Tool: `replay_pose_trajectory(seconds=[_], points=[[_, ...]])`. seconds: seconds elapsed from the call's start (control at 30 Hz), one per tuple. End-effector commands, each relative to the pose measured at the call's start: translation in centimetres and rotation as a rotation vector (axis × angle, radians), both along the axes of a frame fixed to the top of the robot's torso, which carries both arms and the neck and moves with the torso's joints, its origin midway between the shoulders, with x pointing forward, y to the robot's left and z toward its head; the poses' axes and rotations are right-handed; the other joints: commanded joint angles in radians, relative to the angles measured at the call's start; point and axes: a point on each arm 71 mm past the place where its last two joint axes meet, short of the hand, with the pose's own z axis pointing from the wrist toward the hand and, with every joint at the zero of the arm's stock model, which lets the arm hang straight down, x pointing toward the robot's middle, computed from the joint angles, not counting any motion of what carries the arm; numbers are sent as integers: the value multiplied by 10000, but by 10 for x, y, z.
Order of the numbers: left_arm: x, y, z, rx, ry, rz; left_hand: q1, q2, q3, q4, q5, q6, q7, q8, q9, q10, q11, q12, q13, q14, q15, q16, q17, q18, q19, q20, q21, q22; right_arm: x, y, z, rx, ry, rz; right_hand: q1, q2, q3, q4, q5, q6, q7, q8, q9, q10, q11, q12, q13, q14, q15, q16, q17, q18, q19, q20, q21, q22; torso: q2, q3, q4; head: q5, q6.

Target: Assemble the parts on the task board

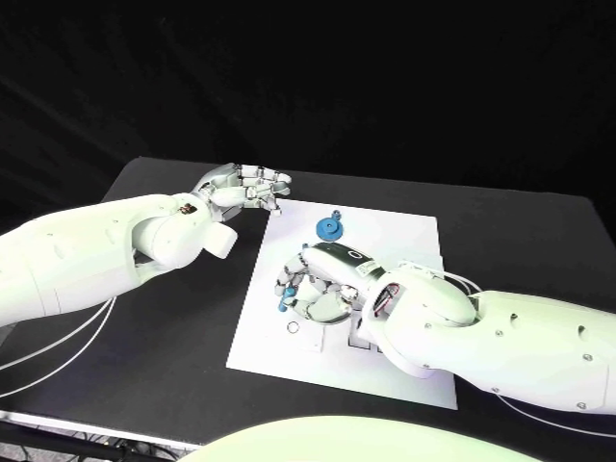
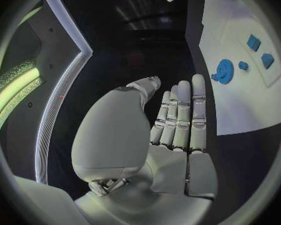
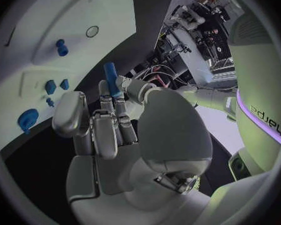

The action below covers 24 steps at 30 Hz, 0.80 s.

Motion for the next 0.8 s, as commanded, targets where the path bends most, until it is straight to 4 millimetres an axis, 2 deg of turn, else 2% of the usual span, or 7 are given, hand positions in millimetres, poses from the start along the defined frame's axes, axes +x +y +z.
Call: replay_pose_trajectory(seconds=[0.03, 0.13, 0.33, 0.53, 0.8], points=[[0, -4, 1, -144, -19, -194, 66, 30, -2, 35, 3, -58, 201, 51, -16, -86, 7, 36, -8, 38, 52, -68, -11, 140, 78, 15, -59, -13, -2, 5, -5, -226, -32, 446, 185, 90, 25, -61, 46, 4, 50, 42, 13, 688, -647, 33, 8, 448, -57, 22, -26, -42, -51, -9, -93, 799, -12, -19, -1, 54, -97], [0, -4, 1, -148, -16, -208, 66, 30, -2, 35, 3, -58, 201, 51, -16, -86, 7, 36, -8, 38, 52, -68, -11, 140, 78, 15, -59, -13, -2, 5, -13, -561, 227, 440, 167, 100, 15, -65, 42, -33, 71, 35, 28, 652, -627, 8, 9, 434, -44, -2, -84, -22, -95, -5, -214, 764, -15, -19, 2, 84, -117], [0, -4, 1, -141, -15, -200, 64, 21, -13, 41, -3, -63, 201, 56, -19, -90, 9, 38, -12, 37, 54, -69, -14, 139, 80, 15, -63, -16, -4, 6, -23, -1133, 340, 626, 157, 103, -4, -74, 34, -34, 76, 45, 47, 650, -621, 4, 16, 429, -38, -10, -104, -28, -93, 0, -194, 777, -1, 12, -32, 182, -160], [0, -5, 1, -157, -19, -241, 64, 21, -13, 41, -3, -63, 201, 56, -19, -90, 9, 38, -12, 37, 54, -69, -14, 139, 80, 15, -63, -16, -6, 7, -28, -1539, 309, 801, 149, 94, -23, -82, 29, -32, 75, 53, 58, 651, -622, 4, 20, 430, -36, -6, -93, -31, -90, 2, -178, 786, 1, 21, -28, 205, -203], [0, -6, 1, -164, -19, -260, 60, 14, -23, 48, -6, -68, 201, 62, -21, -92, 10, 42, -14, 36, 55, -70, -17, 137, 81, 16, -68, -18, -5, 5, -32, -1863, 177, 714, 149, 93, -27, -85, 28, -31, 74, 55, 60, 652, -623, 4, 22, 431, -35, -5, -89, -30, -93, 2, -186, 784, 2, 11, -24, 213, -208]])
